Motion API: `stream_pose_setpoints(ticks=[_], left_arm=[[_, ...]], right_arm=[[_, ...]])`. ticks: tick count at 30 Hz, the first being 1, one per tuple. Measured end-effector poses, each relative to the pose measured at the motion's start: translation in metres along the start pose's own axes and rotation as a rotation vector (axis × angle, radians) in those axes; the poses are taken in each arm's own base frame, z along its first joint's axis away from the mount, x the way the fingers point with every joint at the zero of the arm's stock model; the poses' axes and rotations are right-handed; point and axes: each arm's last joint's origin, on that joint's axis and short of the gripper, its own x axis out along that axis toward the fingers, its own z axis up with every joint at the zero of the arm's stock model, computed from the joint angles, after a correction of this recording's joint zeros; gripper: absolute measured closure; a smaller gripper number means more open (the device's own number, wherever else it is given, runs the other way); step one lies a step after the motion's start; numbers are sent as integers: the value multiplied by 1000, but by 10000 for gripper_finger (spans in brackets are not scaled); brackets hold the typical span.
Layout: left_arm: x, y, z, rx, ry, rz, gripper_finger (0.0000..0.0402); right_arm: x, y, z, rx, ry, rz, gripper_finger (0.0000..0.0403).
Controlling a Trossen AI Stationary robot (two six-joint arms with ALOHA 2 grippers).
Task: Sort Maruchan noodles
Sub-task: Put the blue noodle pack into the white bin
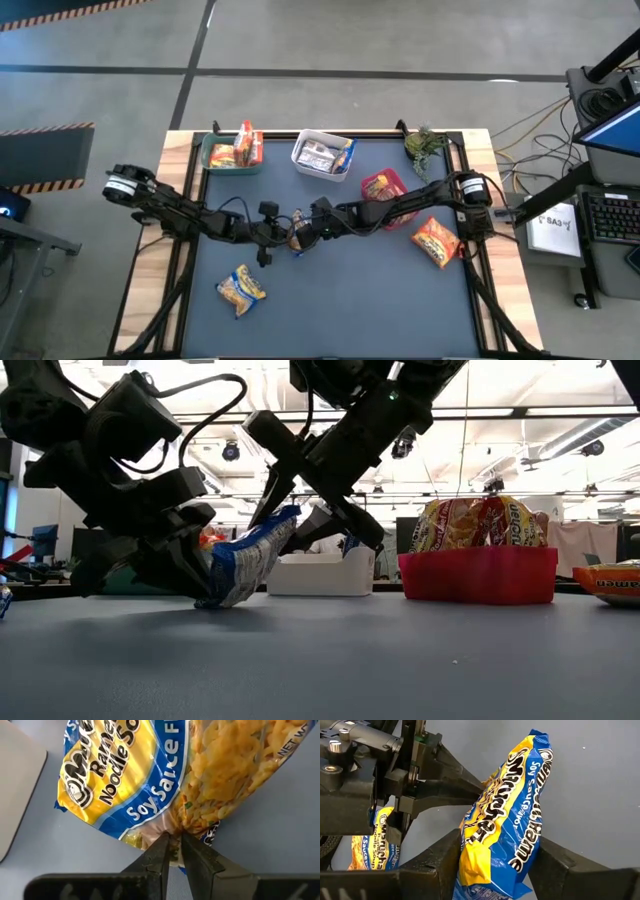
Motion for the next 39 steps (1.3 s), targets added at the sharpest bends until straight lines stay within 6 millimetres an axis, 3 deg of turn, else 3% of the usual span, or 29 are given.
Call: stream_pose_setpoints(ticks=[5, 10, 19, 32, 39], left_arm=[[-1, 1, 1, -23, 0, 26, 354], [-6, 5, 4, -37, -17, 51, 314], [-39, 19, 9, -63, -45, 62, 260], [-94, 41, 17, -200, -238, 89, 255], [-95, 39, 21, -223, -287, -4, 256]], right_arm=[[0, 0, 0, -1, 0, -2, 220], [-2, 0, 0, -16, 16, -5, 221], [-12, -2, 1, -47, 46, -58, 222], [-43, 24, 39, -198, 36, -181, 221], [-47, 19, 33, -197, 101, -251, 223]])
